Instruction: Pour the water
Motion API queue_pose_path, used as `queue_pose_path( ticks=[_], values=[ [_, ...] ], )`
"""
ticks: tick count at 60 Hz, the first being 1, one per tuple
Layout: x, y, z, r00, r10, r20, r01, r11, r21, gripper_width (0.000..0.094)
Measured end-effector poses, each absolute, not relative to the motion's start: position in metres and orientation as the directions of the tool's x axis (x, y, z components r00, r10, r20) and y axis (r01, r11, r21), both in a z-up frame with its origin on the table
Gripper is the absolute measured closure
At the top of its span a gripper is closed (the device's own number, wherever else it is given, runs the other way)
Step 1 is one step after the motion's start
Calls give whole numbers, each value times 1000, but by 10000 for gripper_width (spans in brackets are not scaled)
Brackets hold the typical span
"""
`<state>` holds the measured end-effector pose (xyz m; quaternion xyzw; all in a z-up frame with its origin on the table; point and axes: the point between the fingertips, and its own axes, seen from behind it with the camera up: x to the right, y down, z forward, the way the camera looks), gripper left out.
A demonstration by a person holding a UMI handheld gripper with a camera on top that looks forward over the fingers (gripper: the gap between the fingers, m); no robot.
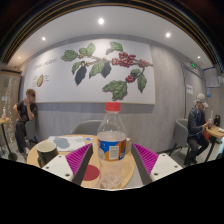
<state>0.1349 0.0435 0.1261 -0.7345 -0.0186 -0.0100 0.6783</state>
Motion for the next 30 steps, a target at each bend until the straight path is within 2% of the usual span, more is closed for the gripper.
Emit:
queue_pose_path(
  ticks=[8,10,11,12,13,15,19,24,30],
  values=[
    [136,69,134,999,27,17,18,-58,-998,113],
    [131,78,131,999,31,20,21,-49,-999,176],
    [129,79,131,999,36,22,23,-45,-999,251],
    [127,80,130,999,42,24,26,-41,-999,372],
    [126,80,130,999,46,28,30,-35,-999,422],
    [127,78,133,999,36,35,35,-11,-999,434],
    [119,81,133,996,30,87,86,25,-996,523],
    [112,81,131,992,28,121,121,26,-992,602],
    [110,81,134,985,31,170,170,17,-985,612]
  ],
)
